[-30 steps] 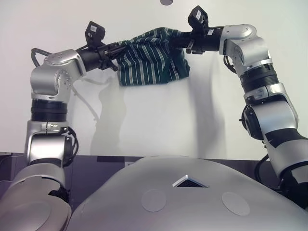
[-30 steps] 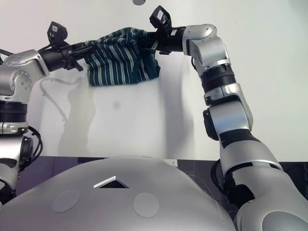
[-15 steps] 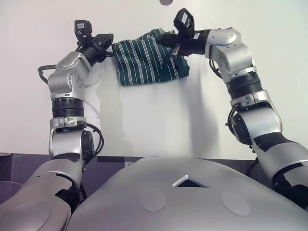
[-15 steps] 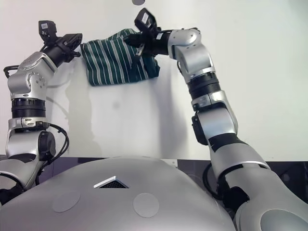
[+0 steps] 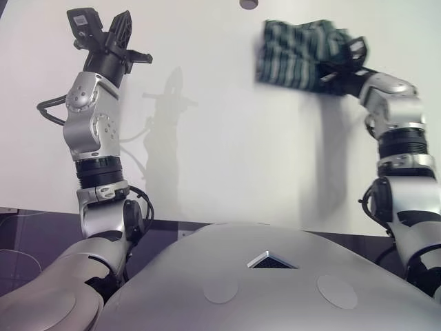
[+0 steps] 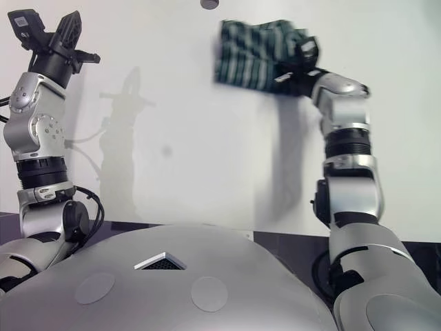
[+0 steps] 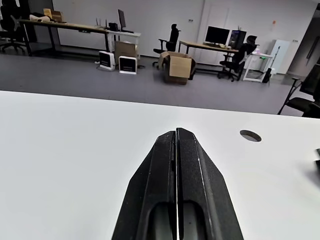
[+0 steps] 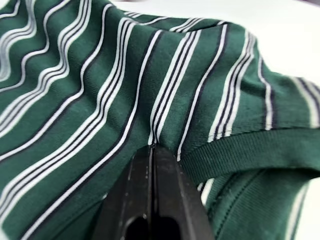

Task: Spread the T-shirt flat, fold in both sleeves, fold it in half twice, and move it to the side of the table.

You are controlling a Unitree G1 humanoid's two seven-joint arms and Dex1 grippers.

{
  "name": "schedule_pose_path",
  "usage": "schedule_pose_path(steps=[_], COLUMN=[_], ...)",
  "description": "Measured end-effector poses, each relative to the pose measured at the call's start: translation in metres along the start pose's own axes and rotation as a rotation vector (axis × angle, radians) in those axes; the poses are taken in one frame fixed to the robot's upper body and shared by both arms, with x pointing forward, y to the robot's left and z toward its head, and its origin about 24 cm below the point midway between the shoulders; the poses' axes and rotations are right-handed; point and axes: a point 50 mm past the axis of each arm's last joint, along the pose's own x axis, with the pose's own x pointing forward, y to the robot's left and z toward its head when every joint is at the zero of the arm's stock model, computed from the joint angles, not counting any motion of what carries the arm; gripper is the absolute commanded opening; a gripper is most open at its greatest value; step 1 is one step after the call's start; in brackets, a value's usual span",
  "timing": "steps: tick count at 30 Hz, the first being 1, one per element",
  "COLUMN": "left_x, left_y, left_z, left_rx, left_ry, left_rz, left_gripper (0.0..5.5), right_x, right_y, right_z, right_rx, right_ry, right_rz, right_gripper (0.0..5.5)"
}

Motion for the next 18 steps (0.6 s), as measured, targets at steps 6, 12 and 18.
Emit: schedule_pose_path(steps=[6,12,18], left_x=[0.002,0.005,0.024], left_y=[-0.014,-0.020,-0.046], left_z=[-0.012,-0.019,-0.026], left_rx=[0.011,0.071,0.021], left_ry=[0.035,0.060,0.119], left_rz=[-0.002,0.030,-0.009], left_gripper=[0.02,0.02,0.02], right_x=[-0.088,-0.080,-0.050], right_y=[-0.097,-0.053,0.048], right_z=[-0.074,-0.081,0.060], right_rx=[0.160,-0.041,-0.167], right_ry=[0.119,-0.023,-0.657], right_rz=[-0.635,-0.856,-0.631], right_gripper=[0.00,0.00,0.00])
